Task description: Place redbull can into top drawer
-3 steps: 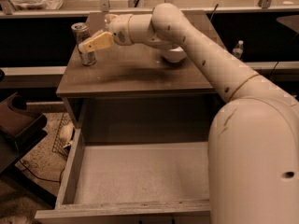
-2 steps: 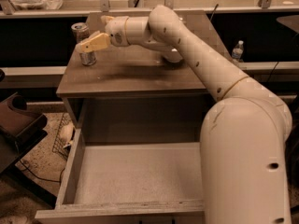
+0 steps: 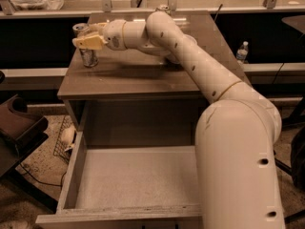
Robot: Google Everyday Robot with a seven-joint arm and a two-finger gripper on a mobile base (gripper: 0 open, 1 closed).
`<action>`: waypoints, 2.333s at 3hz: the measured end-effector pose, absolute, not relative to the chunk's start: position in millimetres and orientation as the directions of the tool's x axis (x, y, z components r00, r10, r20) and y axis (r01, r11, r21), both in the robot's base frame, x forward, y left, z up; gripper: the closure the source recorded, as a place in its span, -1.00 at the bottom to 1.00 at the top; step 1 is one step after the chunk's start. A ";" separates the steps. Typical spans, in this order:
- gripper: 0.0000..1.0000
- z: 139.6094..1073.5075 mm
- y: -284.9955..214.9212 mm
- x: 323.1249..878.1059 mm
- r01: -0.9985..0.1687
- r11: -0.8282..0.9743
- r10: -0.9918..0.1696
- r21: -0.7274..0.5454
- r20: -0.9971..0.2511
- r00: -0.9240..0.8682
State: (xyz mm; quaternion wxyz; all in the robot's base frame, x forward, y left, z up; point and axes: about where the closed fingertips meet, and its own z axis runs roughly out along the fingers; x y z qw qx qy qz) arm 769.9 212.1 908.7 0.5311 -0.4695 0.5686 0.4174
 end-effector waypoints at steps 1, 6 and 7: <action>0.30 908.2 215.3 768.7 -0.978 0.206 -0.091 -0.023 -0.996 0.004; 1.00 989.2 86.9 679.3 -0.887 0.460 -0.099 -0.033 -0.995 -0.014; 1.00 989.3 31.7 621.1 -0.835 0.549 -0.161 -0.036 -0.985 -0.064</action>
Offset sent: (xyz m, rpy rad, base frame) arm -0.0013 0.0032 -0.0004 -0.0001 0.0011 0.0047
